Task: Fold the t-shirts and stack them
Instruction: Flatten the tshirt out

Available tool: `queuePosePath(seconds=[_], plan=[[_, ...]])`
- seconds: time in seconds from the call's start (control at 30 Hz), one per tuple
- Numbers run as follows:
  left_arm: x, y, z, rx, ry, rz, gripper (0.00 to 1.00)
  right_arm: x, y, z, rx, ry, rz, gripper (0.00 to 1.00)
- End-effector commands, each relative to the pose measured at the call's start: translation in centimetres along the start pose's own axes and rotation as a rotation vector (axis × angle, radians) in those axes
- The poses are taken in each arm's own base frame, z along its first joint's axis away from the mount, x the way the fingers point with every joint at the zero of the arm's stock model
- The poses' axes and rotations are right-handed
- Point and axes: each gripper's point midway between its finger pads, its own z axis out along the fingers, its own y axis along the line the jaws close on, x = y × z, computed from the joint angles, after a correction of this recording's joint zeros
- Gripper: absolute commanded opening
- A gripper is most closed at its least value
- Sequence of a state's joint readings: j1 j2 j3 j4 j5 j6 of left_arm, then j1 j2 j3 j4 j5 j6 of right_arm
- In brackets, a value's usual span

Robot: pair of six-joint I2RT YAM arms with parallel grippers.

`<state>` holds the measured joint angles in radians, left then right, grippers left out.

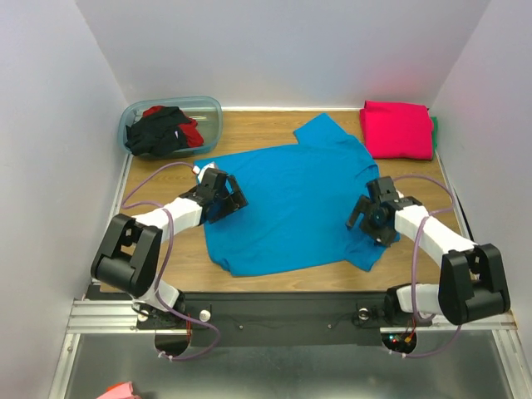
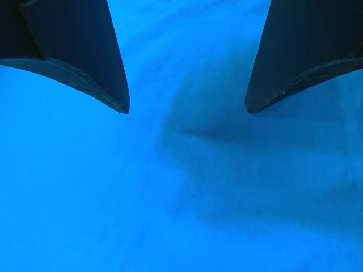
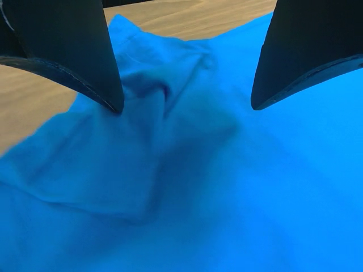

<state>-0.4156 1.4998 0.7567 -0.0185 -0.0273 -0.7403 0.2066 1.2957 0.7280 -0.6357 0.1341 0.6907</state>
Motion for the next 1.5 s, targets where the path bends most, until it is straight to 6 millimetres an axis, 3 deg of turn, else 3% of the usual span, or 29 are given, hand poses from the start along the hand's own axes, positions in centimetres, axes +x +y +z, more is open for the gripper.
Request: queuePosePath(seconds=[0.0, 0.13, 0.17, 0.23, 0.5, 0.53, 0.63, 0.67, 0.7, 0.77, 0.8, 0.87, 0.97, 1.0, 1.03, 1.07, 1.13, 1.17, 1.23, 1.33, 1.47], plan=[[0.4, 1.9, 1.3, -0.02, 0.016, -0.004, 0.95, 0.2, -3.1, 0.8, 0.086, -0.036, 0.171, 1.0], [0.5, 4.3, 1.5, -0.05, 0.036, -0.031, 0.95, 0.4, -5.4, 0.5, 0.077, -0.031, 0.321, 1.0], [0.3, 4.8, 1.4, -0.057, 0.035, -0.037, 0.95, 0.1, -7.3, 0.3, 0.139, -0.054, 0.386, 1.0], [0.1, 5.8, 1.2, -0.076, 0.022, -0.052, 0.95, -0.6, -8.7, -1.0, 0.177, -0.128, 0.454, 1.0], [-0.3, 5.9, 0.8, -0.076, 0.022, -0.044, 0.95, -3.4, -9.5, -6.9, 0.138, -0.331, 0.601, 1.0], [-0.5, 5.7, 0.6, -0.067, 0.014, -0.045, 0.95, -3.6, -9.1, -7.3, 0.111, -0.339, 0.602, 1.0], [-1.0, 4.8, 0.2, -0.032, 0.006, -0.042, 0.95, -4.6, -4.2, -8.5, -0.152, -0.291, 0.48, 1.0], [-1.2, 4.6, 0.1, -0.023, 0.003, -0.039, 0.95, -6.0, -1.7, -9.0, -0.282, -0.316, 0.395, 1.0], [-1.6, 4.1, -0.2, -0.009, -0.009, -0.037, 0.95, -5.0, 1.7, -9.5, -0.451, -0.204, 0.332, 1.0], [-2.6, 3.4, -0.5, 0.006, -0.034, -0.03, 0.96, -6.2, 5.4, -11.0, -0.623, -0.195, 0.188, 1.0], [-3.0, 3.2, -0.5, 0.011, -0.045, -0.027, 0.96, -6.6, 6.1, -9.7, -0.593, -0.158, 0.17, 1.0], [-3.5, 2.9, -0.2, 0.011, -0.05, -0.026, 0.96, -6.9, 7.9, -9.1, -0.55, -0.17, 0.063, 1.0], [-3.8, 2.4, 0.5, 0.012, -0.03, -0.019, 0.96, -7.5, 11.9, -6.5, -0.445, -0.194, -0.162, 1.0], [-4.5, 1.8, 0.7, 0.024, -0.042, -0.018, 0.96, -8.2, 12.4, -5.5, -0.419, -0.194, -0.173, 1.0], [-4.6, 1.8, 1.0, 0.023, -0.043, -0.014, 0.96, -10.0, 13.4, -5.6, -0.407, -0.228, -0.17, 1.0], [-4.5, 2.0, 1.7, 0.007, -0.032, -0.015, 0.96, -10.4, 12.9, -1.9, -0.301, -0.198, -0.192, 1.0], [-4.9, 1.8, 3.0, -0.005, -0.014, 0.002, 0.96, -12.7, 14.1, -0.2, -0.248, -0.222, -0.176, 1.0], [-5.8, 1.0, 3.3, 0.006, -0.024, 0.007, 0.96, -12.5, 13.8, 2.6, -0.193, -0.184, -0.19, 1.0], [-5.3, 0.8, 4.7, 0.012, 0.021, 0.027, 0.96, -12.8, 14.4, 4.6, -0.167, -0.167, -0.182, 1.0], [-6.1, -0.5, 5.8, 0.046, 0.036, 0.045, 0.95, -13.1, 14.6, 7.5, -0.132, -0.13, -0.156, 1.0], [-6.2, -0.9, 7.2, 0.053, 0.059, 0.068, 0.95, -13.8, 12.7, 9.5, -0.082, -0.105, -0.09, 1.0]])
